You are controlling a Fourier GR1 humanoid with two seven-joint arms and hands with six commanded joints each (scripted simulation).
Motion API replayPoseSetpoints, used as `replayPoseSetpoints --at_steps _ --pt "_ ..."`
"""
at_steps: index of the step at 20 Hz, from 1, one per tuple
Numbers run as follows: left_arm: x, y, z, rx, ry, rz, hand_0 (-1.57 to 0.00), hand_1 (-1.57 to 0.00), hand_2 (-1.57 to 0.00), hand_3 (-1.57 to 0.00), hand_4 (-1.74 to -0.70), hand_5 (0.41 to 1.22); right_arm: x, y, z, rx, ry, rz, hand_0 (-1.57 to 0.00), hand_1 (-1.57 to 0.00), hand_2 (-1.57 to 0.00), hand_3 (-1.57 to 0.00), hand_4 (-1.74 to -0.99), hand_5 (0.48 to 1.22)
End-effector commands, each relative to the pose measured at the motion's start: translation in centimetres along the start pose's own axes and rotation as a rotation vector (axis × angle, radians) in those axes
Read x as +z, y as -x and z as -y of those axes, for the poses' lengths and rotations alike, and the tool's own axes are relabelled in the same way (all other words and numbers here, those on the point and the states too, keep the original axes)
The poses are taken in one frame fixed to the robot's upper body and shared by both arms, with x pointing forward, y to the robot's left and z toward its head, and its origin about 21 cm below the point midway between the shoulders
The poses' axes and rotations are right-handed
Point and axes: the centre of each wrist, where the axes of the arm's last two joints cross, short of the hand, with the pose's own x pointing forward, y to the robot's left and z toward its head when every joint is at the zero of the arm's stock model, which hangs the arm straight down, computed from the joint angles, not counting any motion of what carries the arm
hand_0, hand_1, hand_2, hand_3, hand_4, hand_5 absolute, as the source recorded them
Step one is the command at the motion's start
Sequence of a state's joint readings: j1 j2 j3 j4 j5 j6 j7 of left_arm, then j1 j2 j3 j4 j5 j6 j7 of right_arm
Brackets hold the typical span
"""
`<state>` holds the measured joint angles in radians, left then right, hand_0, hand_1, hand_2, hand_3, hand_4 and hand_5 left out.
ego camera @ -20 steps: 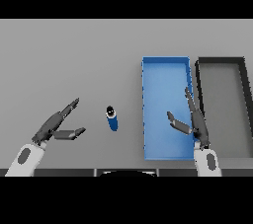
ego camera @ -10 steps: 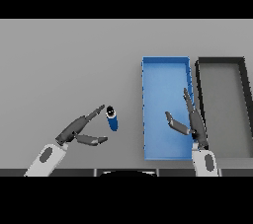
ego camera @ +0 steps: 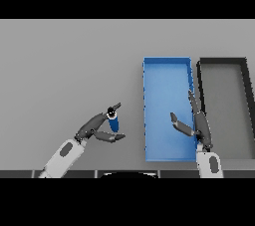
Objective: Pick up the blue pipe and place it into the blue bin.
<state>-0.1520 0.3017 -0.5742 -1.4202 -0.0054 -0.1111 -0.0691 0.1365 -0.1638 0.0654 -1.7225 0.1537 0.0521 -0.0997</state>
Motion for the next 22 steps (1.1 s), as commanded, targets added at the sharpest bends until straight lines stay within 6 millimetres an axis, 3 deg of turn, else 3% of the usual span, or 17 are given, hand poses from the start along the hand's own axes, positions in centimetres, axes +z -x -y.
replayPoseSetpoints --at_steps 1,5,7,8,9,11,14,17,22 --pt "-0.2 0.1 0.1 -0.003 -0.005 -0.010 0.00 0.00 0.00 0.00 -1.05 0.418 0.0 0.0 -0.2 0.007 -0.001 0.003 0.00 0.00 0.00 0.00 -1.221 0.645" --pt "-1.4 0.6 0.9 0.056 0.008 0.025 0.00 0.00 0.00 0.00 -1.11 0.463 0.6 0.4 -0.2 0.011 0.002 0.007 0.00 0.00 0.00 0.00 -1.207 0.650" --pt "-2.3 0.4 1.4 0.119 0.002 0.049 0.00 -0.04 -0.15 -0.12 -1.19 0.550 0.2 0.1 0.1 0.021 0.006 0.011 0.00 0.00 0.00 0.00 -1.213 0.655" --pt "-2.3 0.4 1.4 0.146 -0.003 0.065 -0.01 -0.16 -0.31 -0.28 -1.24 0.613 0.0 0.0 0.2 0.015 0.002 0.011 0.00 0.00 0.00 0.00 -1.217 0.655" --pt "-2.3 0.3 1.6 0.178 -0.008 0.086 -0.12 -0.32 -0.49 -0.53 -1.28 0.735 0.2 0.0 0.1 0.018 0.000 0.009 0.00 0.00 0.00 0.00 -1.220 0.656" --pt "-2.4 0.2 1.7 0.203 -0.023 0.097 -0.60 -0.75 -0.87 -0.91 -1.44 0.910 0.2 0.0 -0.2 0.014 0.004 0.007 0.00 0.00 0.00 0.00 -1.219 0.657" --pt "-2.5 -0.2 2.8 0.206 -0.002 0.094 -1.07 -1.15 -1.21 -1.19 -1.58 1.062 0.2 -0.1 -0.3 -0.005 -0.003 0.013 0.00 0.00 0.00 0.00 -1.233 0.660" --pt "-2.4 -0.4 3.3 0.168 -0.015 0.130 -1.32 -1.36 -1.39 -1.38 -1.51 1.139 0.0 0.1 -0.2 -0.009 -0.008 -0.009 0.00 0.00 0.00 0.00 -1.222 0.646" --pt "-2.7 -2.6 3.2 0.168 -0.057 0.257 -1.49 -1.50 -1.51 -1.51 -1.47 1.194 -0.2 0.1 0.0 -0.028 -0.008 0.005 0.00 0.00 0.00 0.00 -1.225 0.630"
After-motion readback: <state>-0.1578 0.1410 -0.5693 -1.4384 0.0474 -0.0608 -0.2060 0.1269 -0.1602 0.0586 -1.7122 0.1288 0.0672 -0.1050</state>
